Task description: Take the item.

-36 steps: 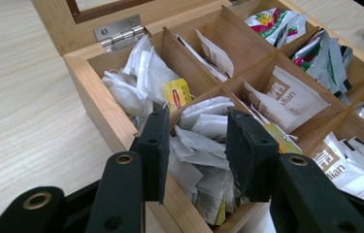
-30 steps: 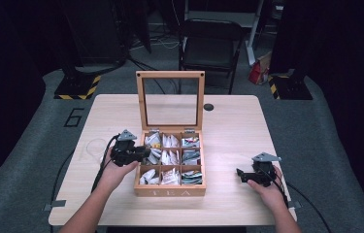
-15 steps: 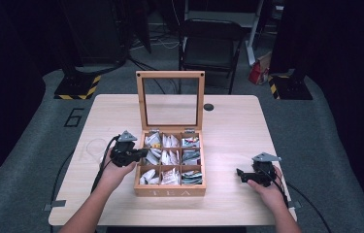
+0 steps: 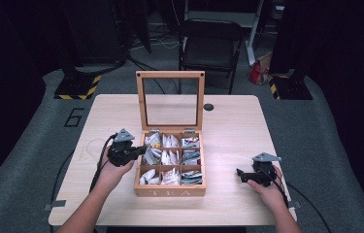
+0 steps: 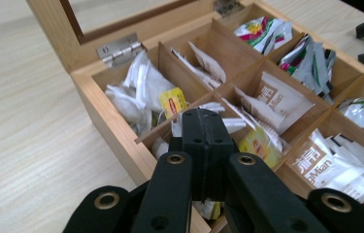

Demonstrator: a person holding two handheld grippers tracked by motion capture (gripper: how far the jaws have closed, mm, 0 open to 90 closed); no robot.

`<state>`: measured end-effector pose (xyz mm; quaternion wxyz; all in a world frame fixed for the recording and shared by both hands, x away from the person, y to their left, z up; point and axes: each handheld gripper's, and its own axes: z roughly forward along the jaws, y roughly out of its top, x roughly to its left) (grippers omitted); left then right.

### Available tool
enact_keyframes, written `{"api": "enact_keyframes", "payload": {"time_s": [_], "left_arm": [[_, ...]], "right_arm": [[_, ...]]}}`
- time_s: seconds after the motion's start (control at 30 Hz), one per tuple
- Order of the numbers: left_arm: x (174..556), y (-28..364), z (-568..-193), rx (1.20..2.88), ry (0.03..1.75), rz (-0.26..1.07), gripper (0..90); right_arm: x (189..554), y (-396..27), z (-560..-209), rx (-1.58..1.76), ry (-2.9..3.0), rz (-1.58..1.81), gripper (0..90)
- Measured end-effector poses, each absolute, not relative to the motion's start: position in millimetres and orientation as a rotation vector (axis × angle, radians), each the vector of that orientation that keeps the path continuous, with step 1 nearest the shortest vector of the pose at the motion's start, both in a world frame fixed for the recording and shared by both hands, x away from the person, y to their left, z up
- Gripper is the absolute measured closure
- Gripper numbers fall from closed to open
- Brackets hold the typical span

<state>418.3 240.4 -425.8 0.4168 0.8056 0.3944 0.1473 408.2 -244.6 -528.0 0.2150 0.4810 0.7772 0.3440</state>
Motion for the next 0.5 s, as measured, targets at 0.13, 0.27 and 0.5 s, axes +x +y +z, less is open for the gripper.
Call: {"api": "enact_keyframes", "payload": {"time_s": [0.13,0.27,0.5], "left_arm": [[417.2,241.6,-418.5,2.010,0.963,0.389,90.0],[416.6,241.2,-415.1,2.005,0.948,0.398,90.0],[416.6,241.9,-410.8,2.003,0.939,0.407,90.0]], "right_arm": [[408.2,-244.6,-528.0,1.333,2.156,0.953,13.1],[408.3,-244.6,-528.1,1.335,2.154,0.953,13.1],[408.3,-244.7,-528.0,1.333,2.156,0.953,13.1]]}}
